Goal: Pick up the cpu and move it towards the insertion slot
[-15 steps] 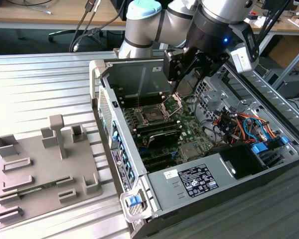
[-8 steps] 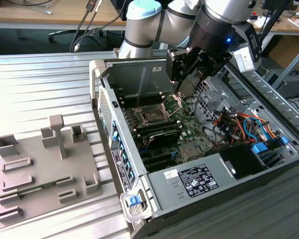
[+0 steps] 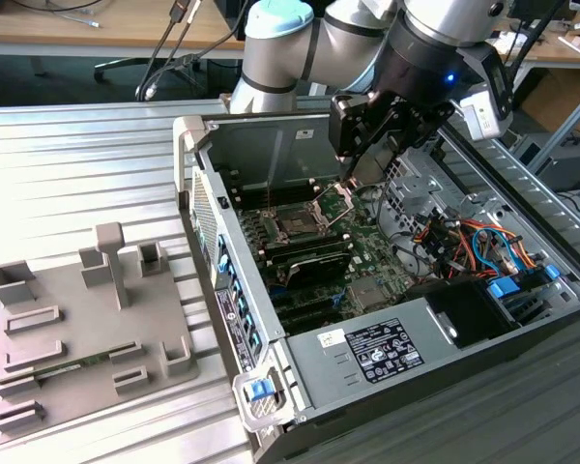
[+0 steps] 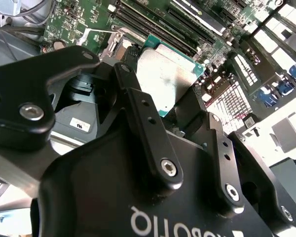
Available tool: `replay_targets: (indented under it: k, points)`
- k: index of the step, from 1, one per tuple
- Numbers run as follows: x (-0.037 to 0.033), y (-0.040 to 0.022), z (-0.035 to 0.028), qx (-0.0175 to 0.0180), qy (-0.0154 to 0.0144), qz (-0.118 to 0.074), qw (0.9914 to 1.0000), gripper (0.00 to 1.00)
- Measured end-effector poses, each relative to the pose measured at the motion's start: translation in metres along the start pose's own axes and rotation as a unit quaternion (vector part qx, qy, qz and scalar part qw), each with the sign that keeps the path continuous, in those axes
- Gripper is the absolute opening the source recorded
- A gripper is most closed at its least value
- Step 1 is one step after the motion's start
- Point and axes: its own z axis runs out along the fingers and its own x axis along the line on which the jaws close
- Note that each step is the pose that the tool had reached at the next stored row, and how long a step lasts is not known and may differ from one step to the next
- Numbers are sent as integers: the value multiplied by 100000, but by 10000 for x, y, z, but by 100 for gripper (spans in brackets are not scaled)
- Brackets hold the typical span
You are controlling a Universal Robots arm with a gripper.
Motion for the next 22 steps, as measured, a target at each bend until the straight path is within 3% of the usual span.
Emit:
replay_targets:
  k: [10, 22]
  points:
    - [-109, -2, 2, -3, -2, 1, 100000, 55]
    - [-164, 4, 21, -5, -5, 4, 100000, 55]
